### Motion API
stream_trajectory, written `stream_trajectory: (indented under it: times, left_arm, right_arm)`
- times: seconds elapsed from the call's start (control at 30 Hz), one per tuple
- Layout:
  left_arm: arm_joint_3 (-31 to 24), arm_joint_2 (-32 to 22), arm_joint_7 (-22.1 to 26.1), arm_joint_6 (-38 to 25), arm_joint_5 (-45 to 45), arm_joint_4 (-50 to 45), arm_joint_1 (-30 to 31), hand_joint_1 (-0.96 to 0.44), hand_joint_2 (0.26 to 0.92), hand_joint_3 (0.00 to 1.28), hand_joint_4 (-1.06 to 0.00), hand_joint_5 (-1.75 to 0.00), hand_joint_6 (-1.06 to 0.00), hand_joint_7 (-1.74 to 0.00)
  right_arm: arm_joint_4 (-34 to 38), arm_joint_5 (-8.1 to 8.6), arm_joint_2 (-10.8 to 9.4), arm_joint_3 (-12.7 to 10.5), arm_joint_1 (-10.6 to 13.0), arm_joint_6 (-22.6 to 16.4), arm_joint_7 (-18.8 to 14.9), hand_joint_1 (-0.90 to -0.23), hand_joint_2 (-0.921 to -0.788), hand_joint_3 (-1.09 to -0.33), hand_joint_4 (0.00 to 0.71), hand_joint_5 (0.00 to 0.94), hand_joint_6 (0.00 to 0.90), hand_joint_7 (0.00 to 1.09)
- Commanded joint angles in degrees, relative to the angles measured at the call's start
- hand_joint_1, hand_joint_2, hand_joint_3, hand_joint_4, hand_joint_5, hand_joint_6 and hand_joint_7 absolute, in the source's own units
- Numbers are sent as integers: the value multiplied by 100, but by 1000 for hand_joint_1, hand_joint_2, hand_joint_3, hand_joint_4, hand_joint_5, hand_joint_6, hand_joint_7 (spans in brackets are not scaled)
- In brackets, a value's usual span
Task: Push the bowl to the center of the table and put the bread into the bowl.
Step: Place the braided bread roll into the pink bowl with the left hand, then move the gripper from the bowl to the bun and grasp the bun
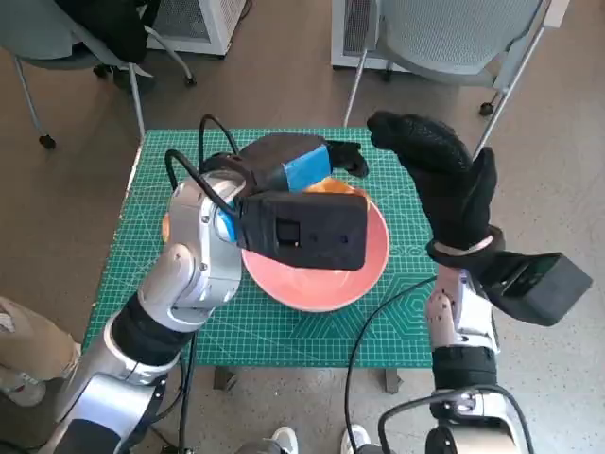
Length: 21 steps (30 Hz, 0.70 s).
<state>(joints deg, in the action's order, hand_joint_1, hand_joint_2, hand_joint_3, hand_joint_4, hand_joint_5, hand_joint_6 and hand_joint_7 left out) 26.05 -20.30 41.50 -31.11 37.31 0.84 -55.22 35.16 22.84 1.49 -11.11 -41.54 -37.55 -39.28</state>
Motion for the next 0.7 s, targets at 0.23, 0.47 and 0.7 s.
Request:
stream_trajectory:
  times: [0.23, 0.47, 0.7]
  left_arm:
    - [-92, -52, -79, 3, -18, -113, 148, -205, 724, 85, -62, -3, -255, -13]
    - [-237, -188, -101, -38, -7, -346, 314, -229, 736, 63, -48, 0, -252, -8]
    - [-542, -622, 40, -169, 36, -833, 575, -257, 744, 49, -22, 0, -244, -2]
  right_arm:
    - [59, 3, -1, 3, 142, 7, 62, -662, -921, -877, 51, 0, -1, 285]
    - [58, -21, 1, 15, 152, -1, 91, -662, -921, -877, 51, 0, -1, 285]
    - [52, -44, -10, 40, 162, -1, 113, -662, -921, -877, 51, 0, -1, 285]
